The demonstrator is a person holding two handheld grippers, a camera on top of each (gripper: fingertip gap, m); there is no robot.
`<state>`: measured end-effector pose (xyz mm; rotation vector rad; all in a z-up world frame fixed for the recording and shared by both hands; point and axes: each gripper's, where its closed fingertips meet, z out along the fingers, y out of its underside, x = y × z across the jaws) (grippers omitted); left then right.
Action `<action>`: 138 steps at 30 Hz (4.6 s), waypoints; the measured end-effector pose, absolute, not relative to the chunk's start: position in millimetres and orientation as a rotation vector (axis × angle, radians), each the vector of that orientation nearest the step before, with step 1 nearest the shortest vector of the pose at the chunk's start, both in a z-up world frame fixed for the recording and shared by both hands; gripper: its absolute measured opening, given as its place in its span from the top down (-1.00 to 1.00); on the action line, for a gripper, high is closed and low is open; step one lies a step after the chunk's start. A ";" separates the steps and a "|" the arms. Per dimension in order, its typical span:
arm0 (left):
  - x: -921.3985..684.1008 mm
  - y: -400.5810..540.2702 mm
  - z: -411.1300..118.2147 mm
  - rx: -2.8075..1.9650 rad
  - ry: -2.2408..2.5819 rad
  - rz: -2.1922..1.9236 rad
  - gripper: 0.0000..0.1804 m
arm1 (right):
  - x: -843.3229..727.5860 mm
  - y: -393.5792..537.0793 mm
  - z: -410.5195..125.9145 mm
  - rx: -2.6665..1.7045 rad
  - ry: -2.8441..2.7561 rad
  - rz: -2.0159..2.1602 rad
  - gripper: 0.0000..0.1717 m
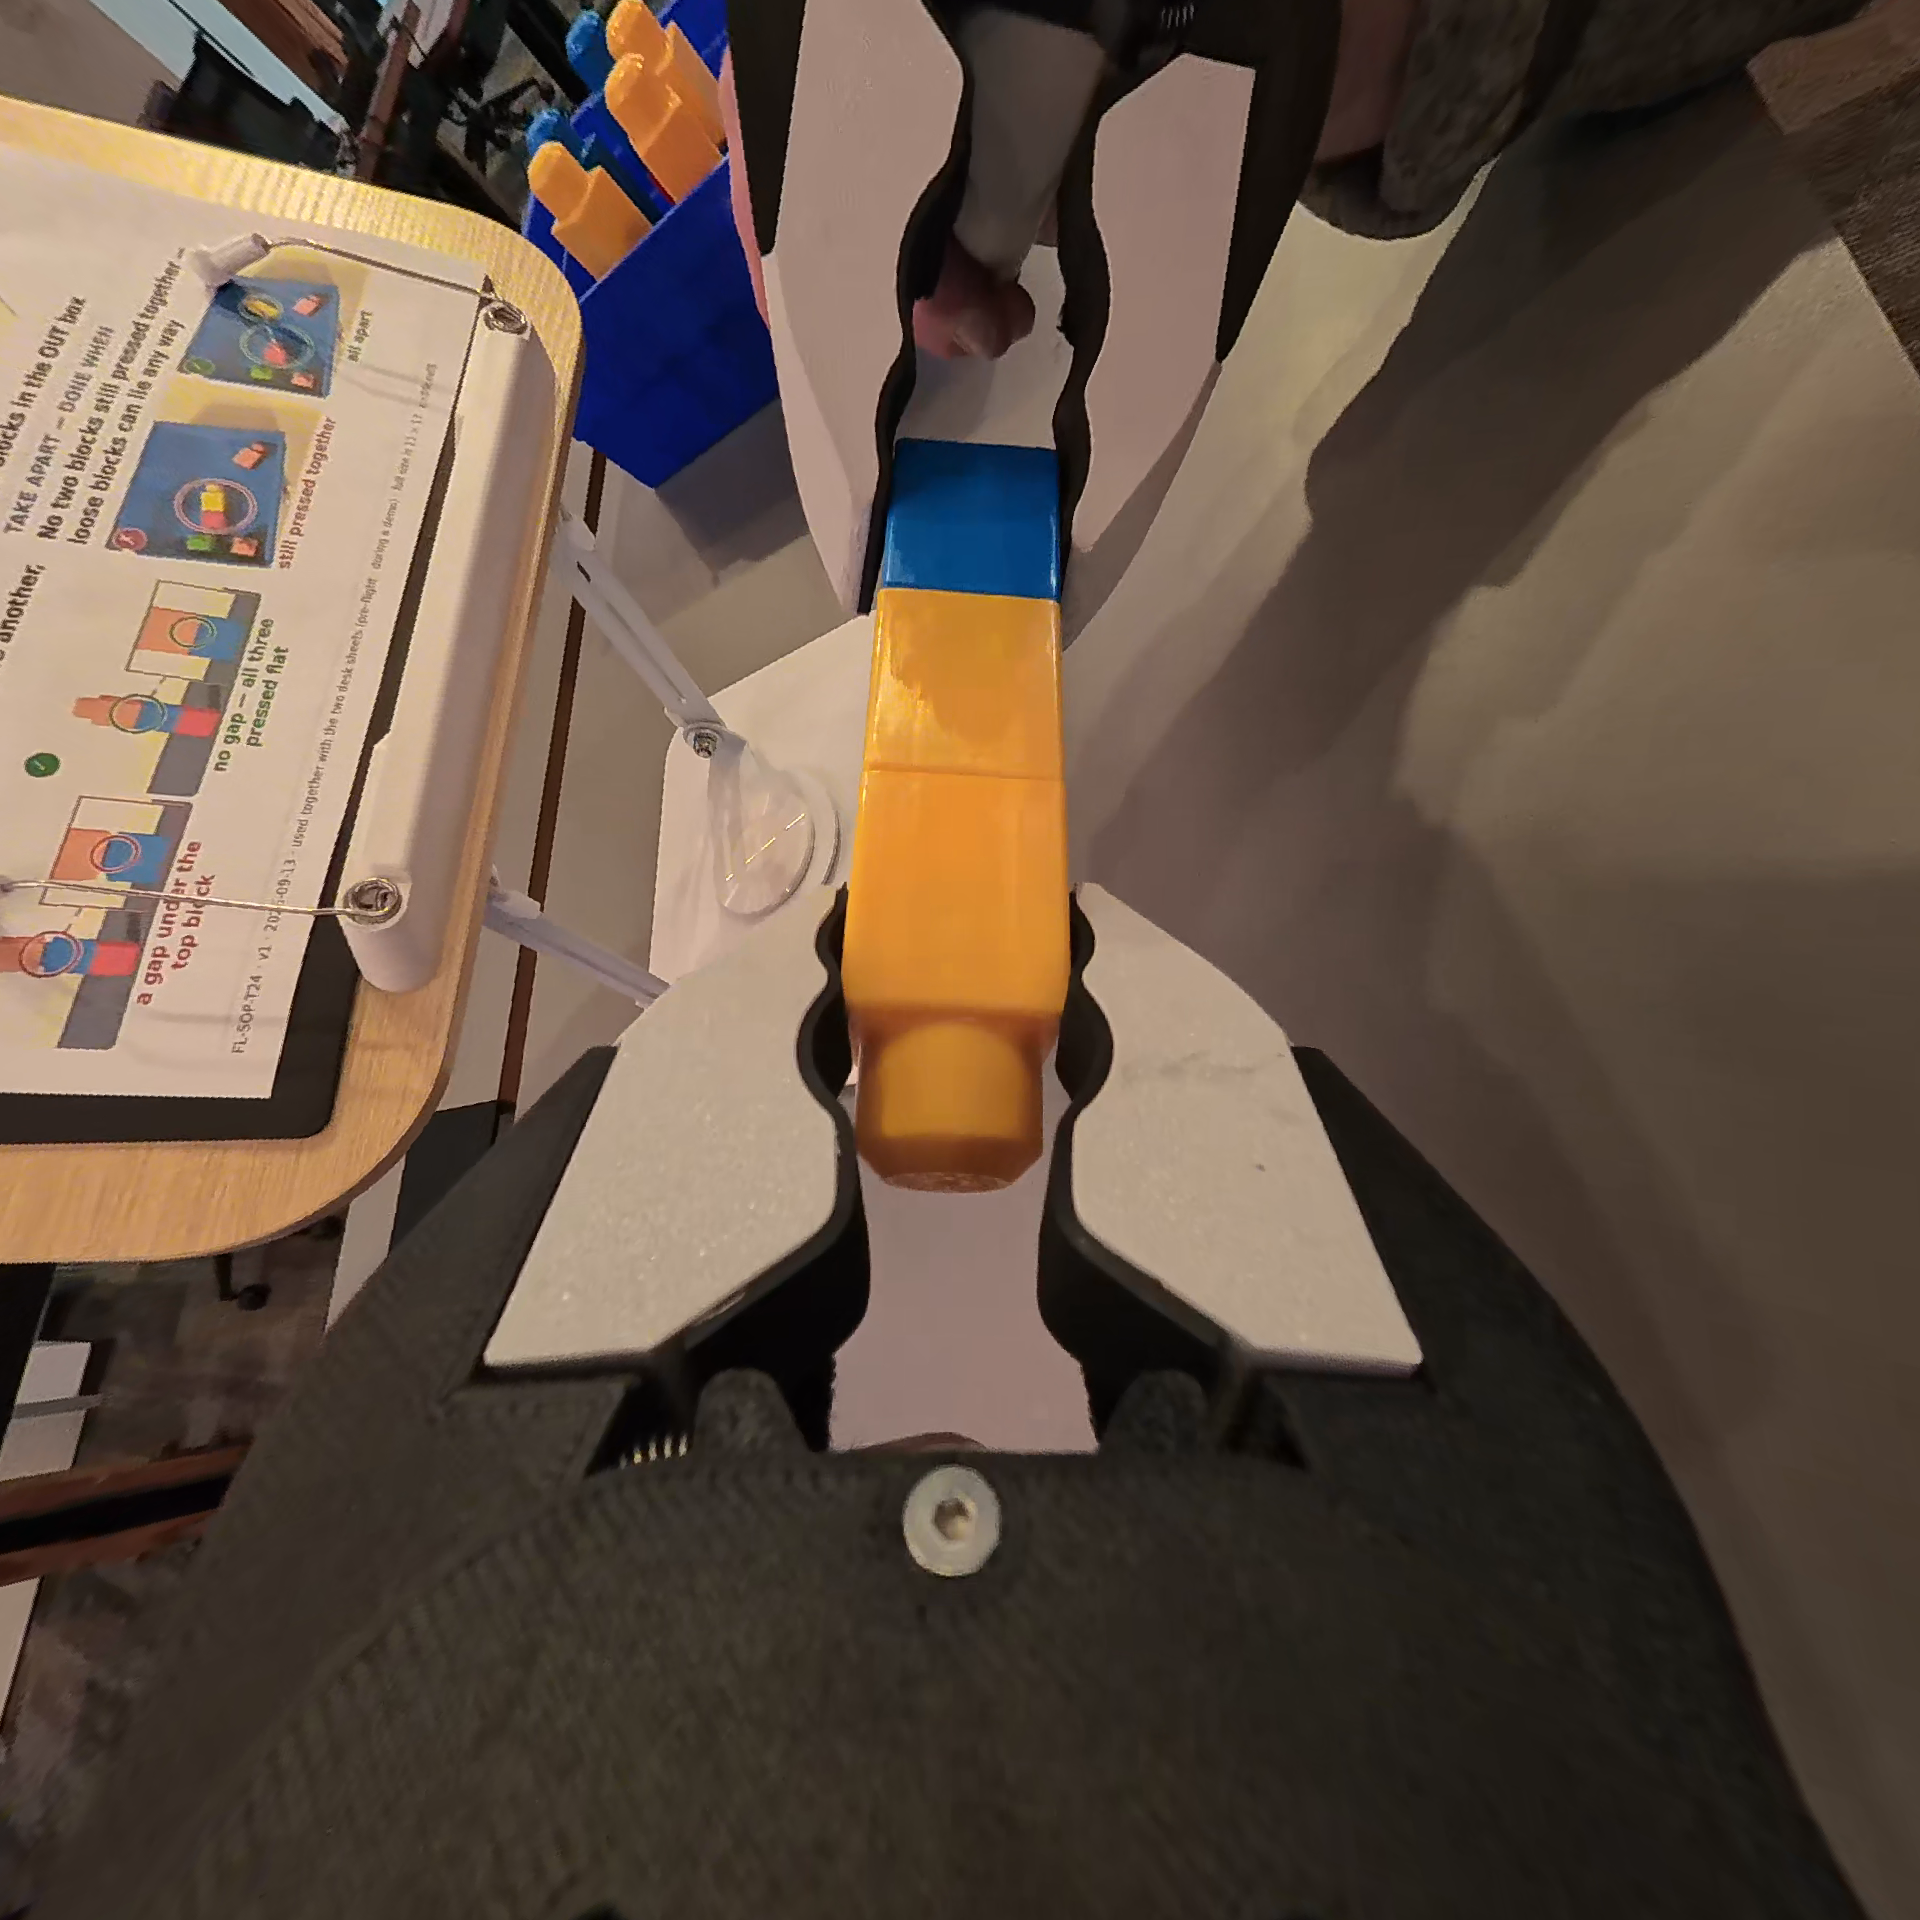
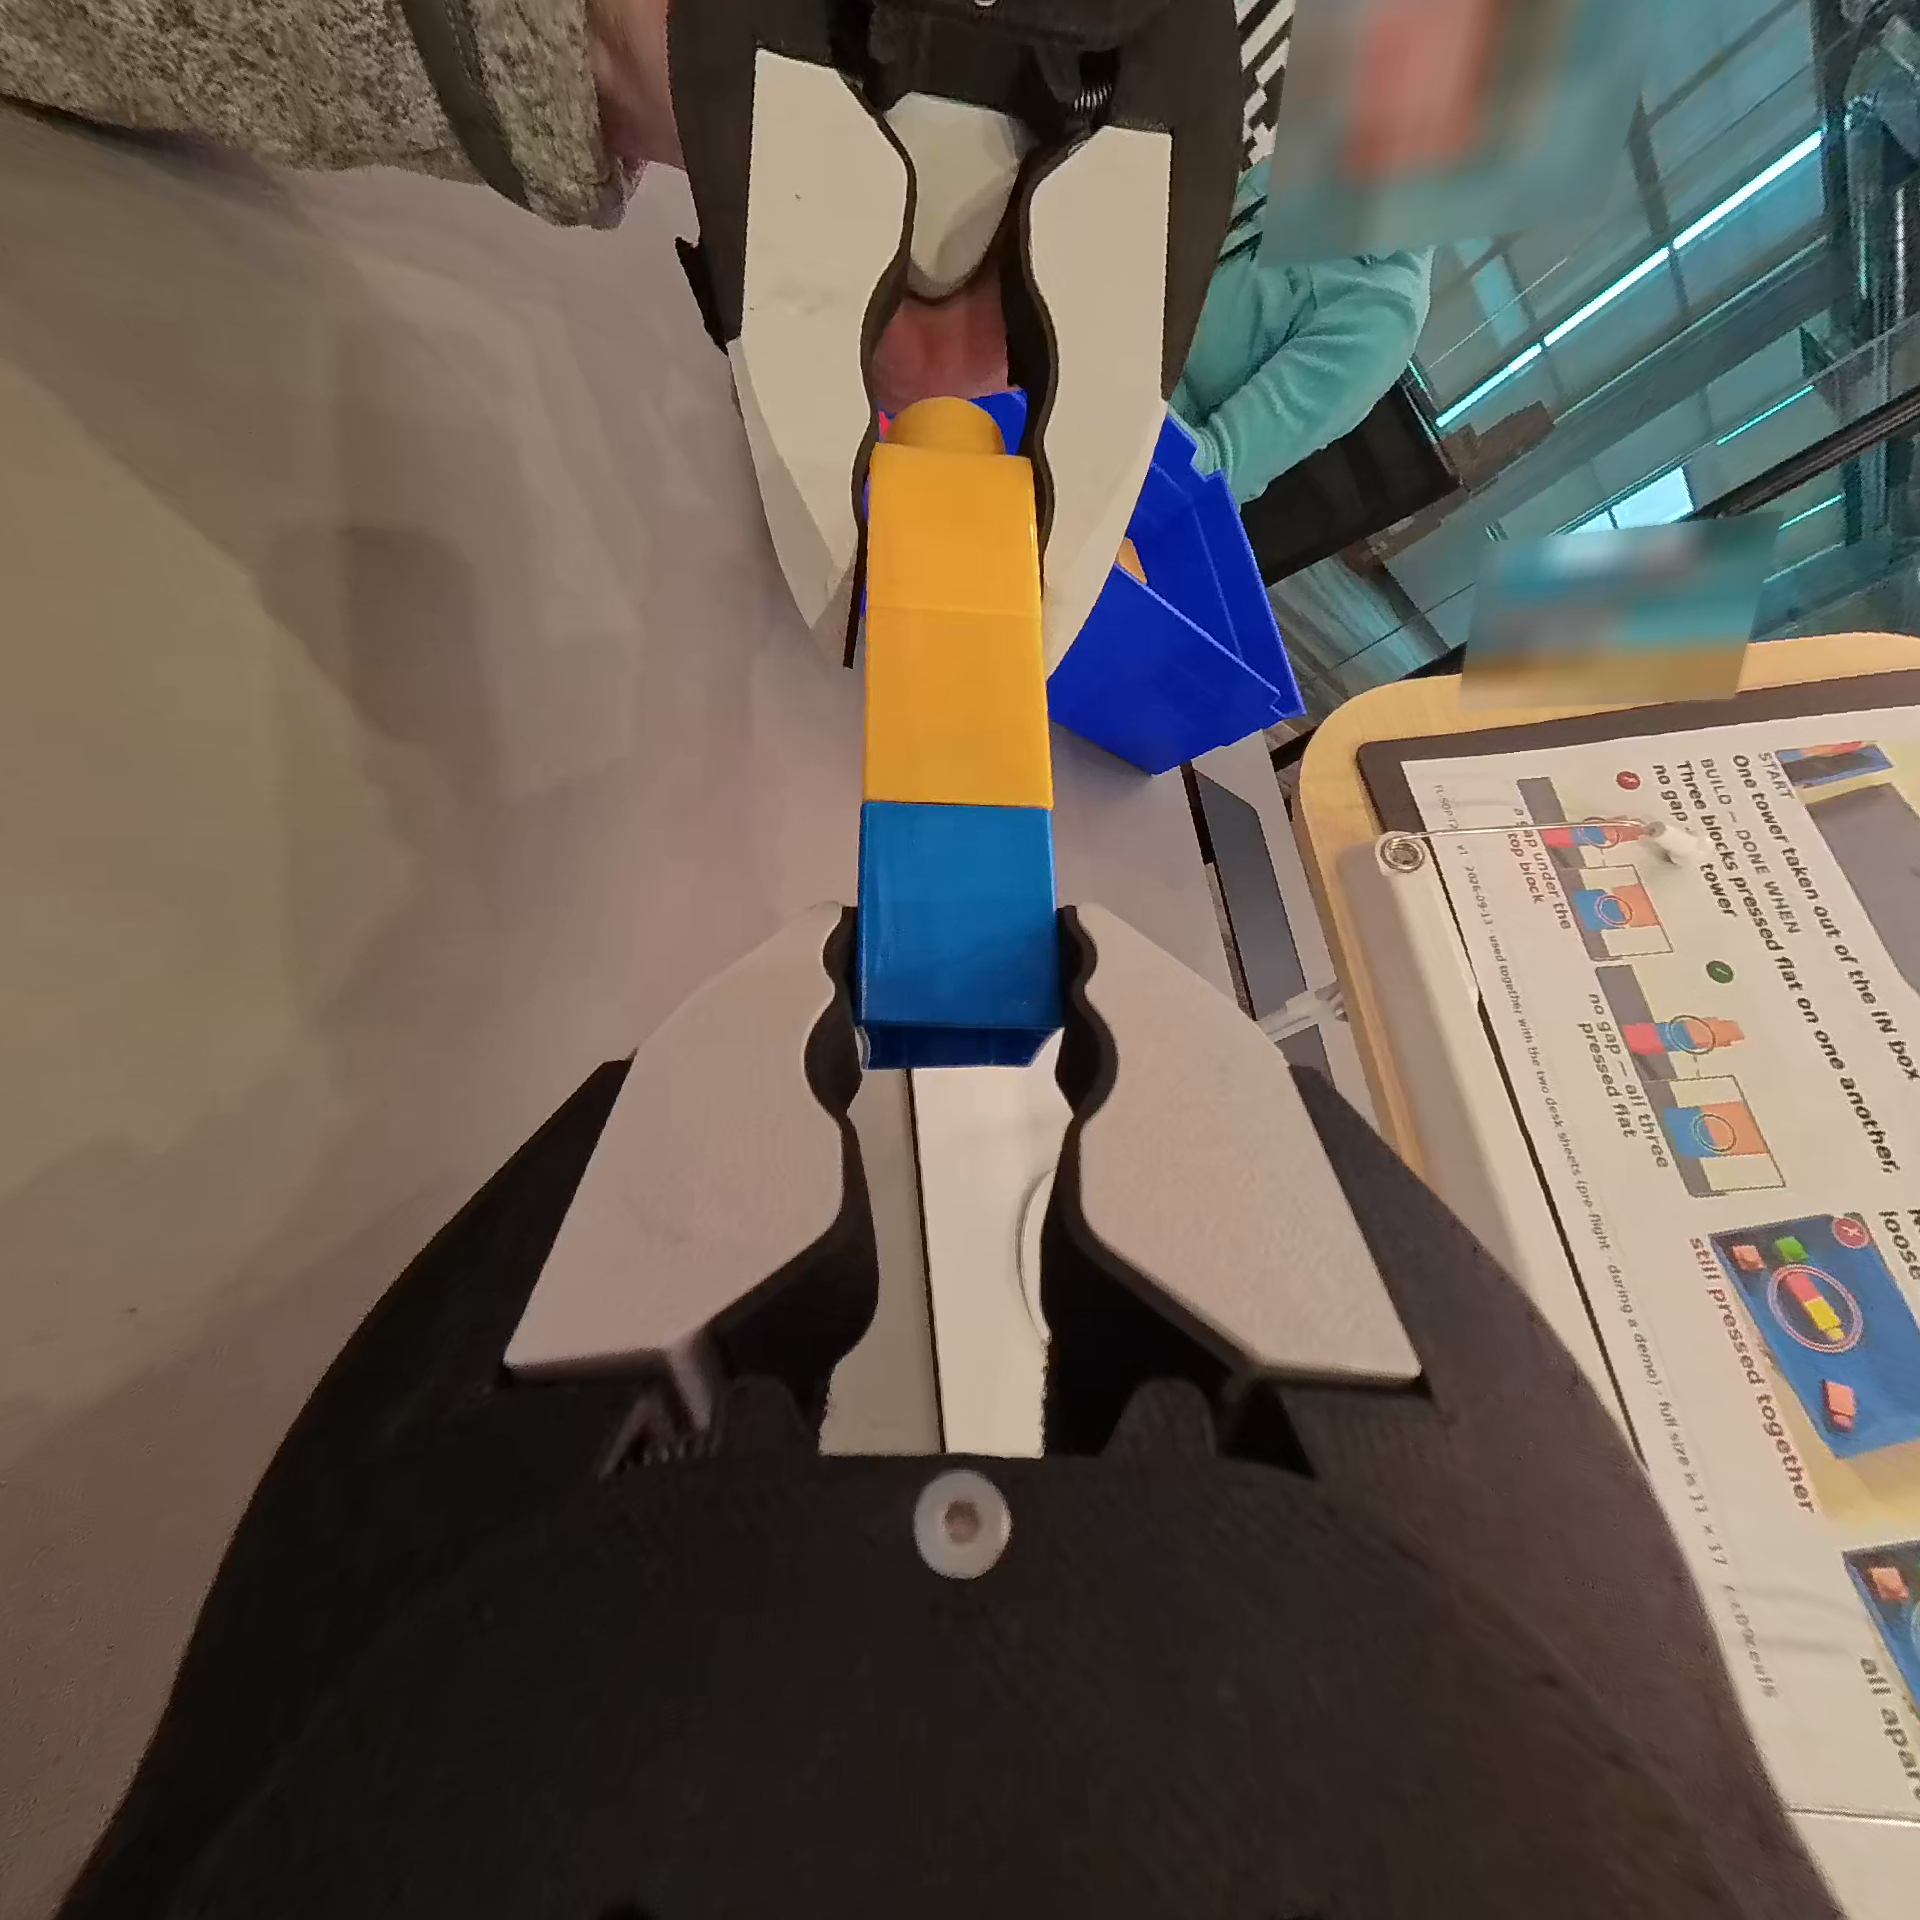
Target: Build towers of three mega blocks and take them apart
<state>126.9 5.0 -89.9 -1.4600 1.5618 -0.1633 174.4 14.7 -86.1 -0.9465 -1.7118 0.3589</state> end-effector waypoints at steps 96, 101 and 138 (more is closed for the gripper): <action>194.4 15.0 -49.3 -1.297 1.008 -1.030 0.59 | 166.1 8.5 -25.6 -0.980 -1.087 1.478 0.60; 195.6 16.0 -63.9 -1.363 1.087 -0.959 0.60 | 168.4 10.2 -25.6 -0.991 -1.119 1.445 0.37; 192.0 32.0 -105.4 -1.532 1.124 -0.969 0.48 | 205.8 32.7 -27.6 -1.154 -1.239 1.240 0.58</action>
